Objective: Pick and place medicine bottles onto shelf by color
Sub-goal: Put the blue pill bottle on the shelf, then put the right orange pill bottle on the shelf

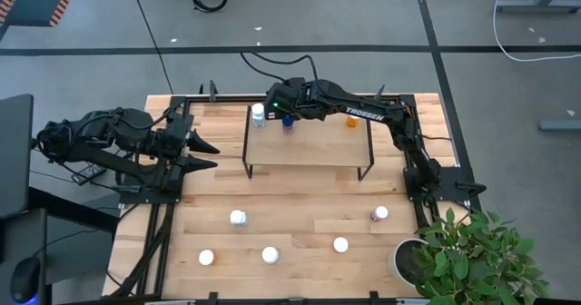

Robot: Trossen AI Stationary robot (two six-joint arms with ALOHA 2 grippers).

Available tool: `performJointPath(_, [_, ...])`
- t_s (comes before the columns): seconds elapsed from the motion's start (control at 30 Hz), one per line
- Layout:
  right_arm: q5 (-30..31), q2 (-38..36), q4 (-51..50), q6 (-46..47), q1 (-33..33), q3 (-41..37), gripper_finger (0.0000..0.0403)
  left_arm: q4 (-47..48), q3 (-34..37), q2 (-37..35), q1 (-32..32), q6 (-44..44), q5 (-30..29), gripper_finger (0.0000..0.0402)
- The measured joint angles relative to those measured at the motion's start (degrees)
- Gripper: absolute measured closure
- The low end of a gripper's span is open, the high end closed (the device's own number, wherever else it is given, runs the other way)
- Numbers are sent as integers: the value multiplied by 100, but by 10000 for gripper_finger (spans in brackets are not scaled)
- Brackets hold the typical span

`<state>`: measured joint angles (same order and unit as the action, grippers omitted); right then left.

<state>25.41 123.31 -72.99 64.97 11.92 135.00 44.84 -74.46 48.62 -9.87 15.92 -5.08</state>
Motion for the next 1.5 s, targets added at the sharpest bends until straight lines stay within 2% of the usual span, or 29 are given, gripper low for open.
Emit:
performJointPath(0.43, [247,-56,9,-541,44,-7,170,0,0,0,0,39,2,228])
performJointPath(0.87, [317,-768,97,-973,-236,0,170,-4,0,13,-2,-20,0,228])
performJointPath(1.17, [-377,-796,268,-764,-1164,0,170,252,0,12,0,-199,0,223])
performJointPath(1.37, [-459,-796,258,-317,-1943,0,170,488,0,11,3,-223,0,225])
performJointPath(1.5, [-839,-746,-12,169,-2430,0,170,480,0,11,3,-223,0,221])
